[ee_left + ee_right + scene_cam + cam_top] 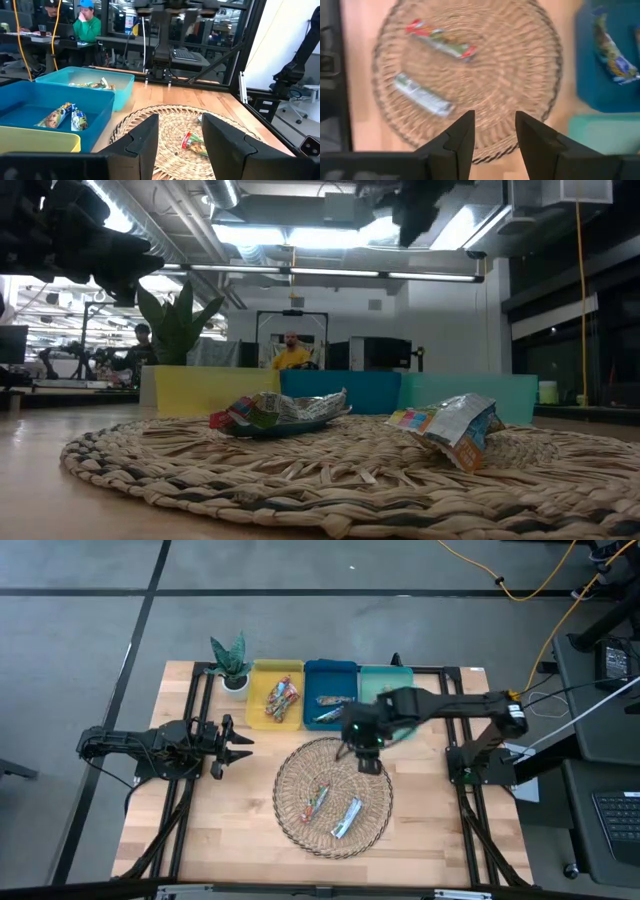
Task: Pick and place Granola Bars by type
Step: Put the orange granola bar into the green bin
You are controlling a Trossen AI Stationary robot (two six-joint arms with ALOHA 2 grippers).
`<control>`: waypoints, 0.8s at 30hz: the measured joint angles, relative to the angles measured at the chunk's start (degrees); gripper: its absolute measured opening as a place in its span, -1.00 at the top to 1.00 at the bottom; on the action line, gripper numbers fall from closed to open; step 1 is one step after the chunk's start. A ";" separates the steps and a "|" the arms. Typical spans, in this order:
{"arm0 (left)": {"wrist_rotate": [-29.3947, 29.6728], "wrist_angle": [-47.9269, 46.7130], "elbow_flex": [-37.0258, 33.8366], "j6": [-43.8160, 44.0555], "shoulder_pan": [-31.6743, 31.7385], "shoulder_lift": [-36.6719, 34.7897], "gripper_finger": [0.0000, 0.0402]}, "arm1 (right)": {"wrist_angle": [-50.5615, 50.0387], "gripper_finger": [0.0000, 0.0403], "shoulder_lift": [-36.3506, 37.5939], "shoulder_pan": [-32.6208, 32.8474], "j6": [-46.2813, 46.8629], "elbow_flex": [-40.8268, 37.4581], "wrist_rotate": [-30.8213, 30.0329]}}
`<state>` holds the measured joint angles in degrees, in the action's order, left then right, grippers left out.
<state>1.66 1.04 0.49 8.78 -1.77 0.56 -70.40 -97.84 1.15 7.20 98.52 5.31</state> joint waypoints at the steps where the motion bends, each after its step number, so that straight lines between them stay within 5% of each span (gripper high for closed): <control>1: 0.01 0.00 0.00 0.00 0.00 -0.01 0.29 | -0.26 0.29 0.55 1.14 0.11 0.00 0.11; 16: 0.20 0.02 0.00 0.00 0.01 -0.01 0.29 | 0.09 0.29 3.95 19.84 -16.99 -0.44 0.43; 24: 0.25 0.01 0.00 0.01 0.00 -0.01 0.29 | 7.00 0.29 3.93 21.79 -24.00 -7.00 0.30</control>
<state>1.91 1.05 0.49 8.79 -1.77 0.56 -63.40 -93.91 22.94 -16.80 91.52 5.61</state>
